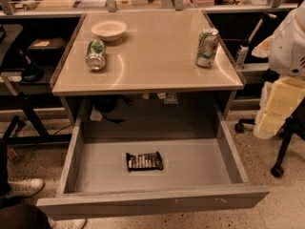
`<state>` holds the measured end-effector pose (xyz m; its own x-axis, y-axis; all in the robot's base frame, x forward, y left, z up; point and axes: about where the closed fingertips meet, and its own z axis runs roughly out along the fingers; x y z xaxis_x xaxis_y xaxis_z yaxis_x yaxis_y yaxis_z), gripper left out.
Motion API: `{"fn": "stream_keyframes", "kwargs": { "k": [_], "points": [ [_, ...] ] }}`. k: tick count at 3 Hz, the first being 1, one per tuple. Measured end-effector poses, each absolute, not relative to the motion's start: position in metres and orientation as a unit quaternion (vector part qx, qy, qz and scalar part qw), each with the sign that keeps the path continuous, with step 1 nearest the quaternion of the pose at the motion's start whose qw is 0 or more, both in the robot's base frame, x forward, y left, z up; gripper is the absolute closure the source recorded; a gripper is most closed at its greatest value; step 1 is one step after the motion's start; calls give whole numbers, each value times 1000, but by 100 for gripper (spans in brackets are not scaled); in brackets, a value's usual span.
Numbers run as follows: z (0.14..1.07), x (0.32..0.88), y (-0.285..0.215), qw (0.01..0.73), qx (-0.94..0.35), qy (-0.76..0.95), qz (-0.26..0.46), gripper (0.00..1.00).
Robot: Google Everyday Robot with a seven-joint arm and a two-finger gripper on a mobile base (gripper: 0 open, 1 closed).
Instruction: Pick rxbar chocolate from top drawer and place on counter
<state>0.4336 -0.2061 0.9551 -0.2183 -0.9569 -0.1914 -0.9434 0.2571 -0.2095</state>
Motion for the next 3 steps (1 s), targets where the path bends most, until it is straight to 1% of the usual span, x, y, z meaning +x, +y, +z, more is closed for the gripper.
{"fn": "stream_keyframes", "kwargs": {
  "k": [2, 3],
  "points": [
    [879, 421, -145, 108, -653, 749, 29, 0],
    [879, 421, -145, 108, -653, 749, 29, 0]
  ]
}}
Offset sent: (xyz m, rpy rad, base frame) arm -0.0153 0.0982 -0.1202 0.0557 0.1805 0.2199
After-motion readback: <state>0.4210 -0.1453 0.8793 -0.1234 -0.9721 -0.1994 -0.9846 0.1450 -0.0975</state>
